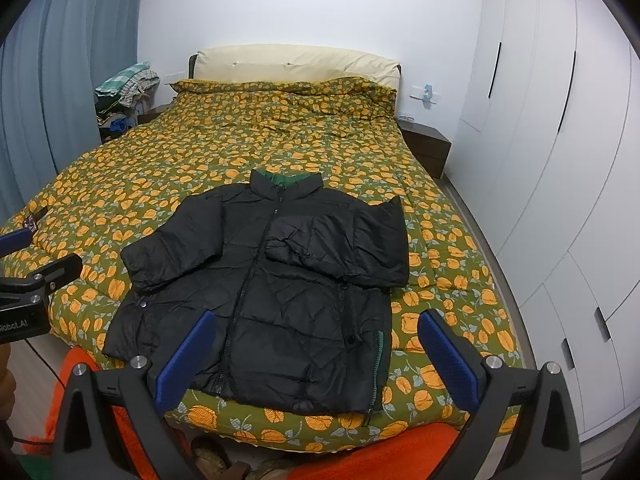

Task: Fold large clothes

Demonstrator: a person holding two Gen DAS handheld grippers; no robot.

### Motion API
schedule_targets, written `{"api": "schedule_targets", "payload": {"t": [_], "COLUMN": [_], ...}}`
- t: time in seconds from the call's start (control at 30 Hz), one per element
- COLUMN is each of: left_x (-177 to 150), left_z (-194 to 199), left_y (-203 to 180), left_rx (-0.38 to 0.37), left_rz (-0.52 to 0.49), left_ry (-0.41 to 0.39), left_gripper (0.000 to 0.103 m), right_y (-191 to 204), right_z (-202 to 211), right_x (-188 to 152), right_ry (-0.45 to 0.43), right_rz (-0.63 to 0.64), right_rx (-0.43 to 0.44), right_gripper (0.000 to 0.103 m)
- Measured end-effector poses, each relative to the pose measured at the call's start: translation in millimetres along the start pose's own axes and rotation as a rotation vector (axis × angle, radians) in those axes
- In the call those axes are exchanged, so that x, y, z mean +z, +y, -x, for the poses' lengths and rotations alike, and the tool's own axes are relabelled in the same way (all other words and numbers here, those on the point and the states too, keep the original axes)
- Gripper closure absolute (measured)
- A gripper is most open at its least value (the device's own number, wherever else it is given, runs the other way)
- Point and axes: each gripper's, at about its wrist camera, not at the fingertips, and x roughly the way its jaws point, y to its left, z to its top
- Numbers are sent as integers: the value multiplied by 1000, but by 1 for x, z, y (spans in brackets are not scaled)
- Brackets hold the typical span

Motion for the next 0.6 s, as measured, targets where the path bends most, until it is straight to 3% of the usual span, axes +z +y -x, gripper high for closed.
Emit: {"api": "schedule_targets", "payload": {"t": [0.6], "left_x": [1], "left_z": [0], "left_y": [-2], "left_rx": [3], "left_rz": [-1], "left_ry": [3], "left_gripper": [0], "right_y": [-4], "right_z": [-4], "right_x": [0], "right_ry": [8], "right_rz": [-3], "right_rx": [4], "right_gripper": [1]}}
